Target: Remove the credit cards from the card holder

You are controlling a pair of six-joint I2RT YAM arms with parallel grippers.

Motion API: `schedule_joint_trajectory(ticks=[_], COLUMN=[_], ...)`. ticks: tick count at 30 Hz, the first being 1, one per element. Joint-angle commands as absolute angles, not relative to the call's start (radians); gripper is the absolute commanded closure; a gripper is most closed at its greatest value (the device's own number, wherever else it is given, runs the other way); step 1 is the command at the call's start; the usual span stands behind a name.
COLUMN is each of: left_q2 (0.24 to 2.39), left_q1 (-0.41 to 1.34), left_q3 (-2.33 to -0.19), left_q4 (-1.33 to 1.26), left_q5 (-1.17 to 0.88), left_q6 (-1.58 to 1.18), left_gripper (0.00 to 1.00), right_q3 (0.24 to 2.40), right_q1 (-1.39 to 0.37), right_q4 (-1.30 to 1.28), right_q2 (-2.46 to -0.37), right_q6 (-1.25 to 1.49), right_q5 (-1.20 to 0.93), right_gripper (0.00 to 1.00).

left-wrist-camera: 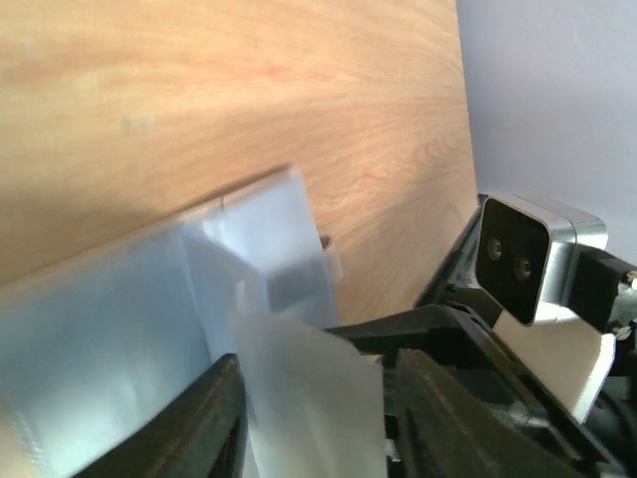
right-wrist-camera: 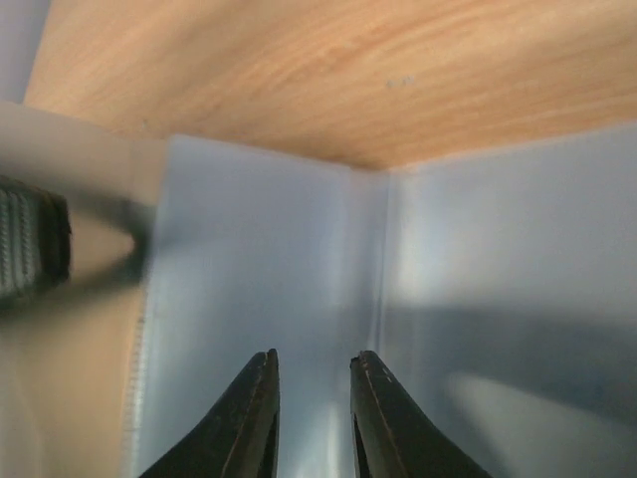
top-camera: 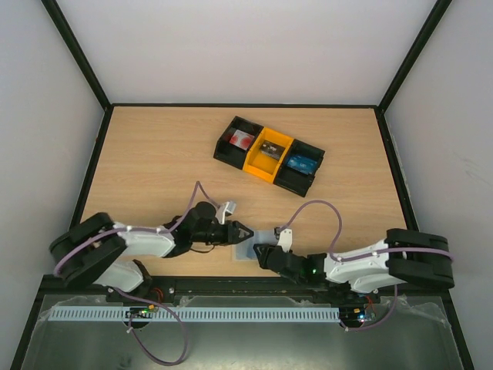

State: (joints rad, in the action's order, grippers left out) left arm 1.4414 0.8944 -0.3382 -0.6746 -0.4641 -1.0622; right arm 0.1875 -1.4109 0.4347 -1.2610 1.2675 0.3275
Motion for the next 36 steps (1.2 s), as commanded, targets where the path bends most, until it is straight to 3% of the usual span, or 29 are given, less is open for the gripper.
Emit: schedule_joint_trajectory(ticks=[1,8,13,17,19,28,36], left_q2=[1.29,1.076,0.949,0.851,0.803,0.651,0.48], left_q1=[0.88,0.874,0.874,0.873,0.874,0.874,0.874], left_q3=[-0.395,-0.444,-0.486,-0.541,-0.564,-0.667,-0.641], left_q4=[-0.36,-0.078,0.068,0.182,0.217,0.425,0.393], left_q5=[-0.292,-0.09,-0.011,0.031,0.042,0.146,0.091], left_q6=[-0.918,-0.832,-0.791,-0.747,-0.728,-0.704,-0.703], left_gripper=[0.51,0.27,0.01,0.0,0.0,0.0,0.0], right_q3=[0.221,0.226,0.243,0.27,0.29,0.401,0.499], right_q1=[-1.406,-1.406,-1.406,-1.406,-1.407,-1.407,-1.407], right_q4=[0.254,0.053,-0.094,-0.205,-0.252,-0.355,-0.362], right_q2=[-1.135,-0.876,-0.675,-0.544,-0.498,-0.489,-0.536], right_q6=[1.245,1.242,1.244,1.246,1.244,1.189,1.117], right_q5=[0.406,0.492,0.545,0.588,0.61,0.64,0.654], right_gripper=[0.76,0.59,0.35,0.18,0.03,0.02,0.02])
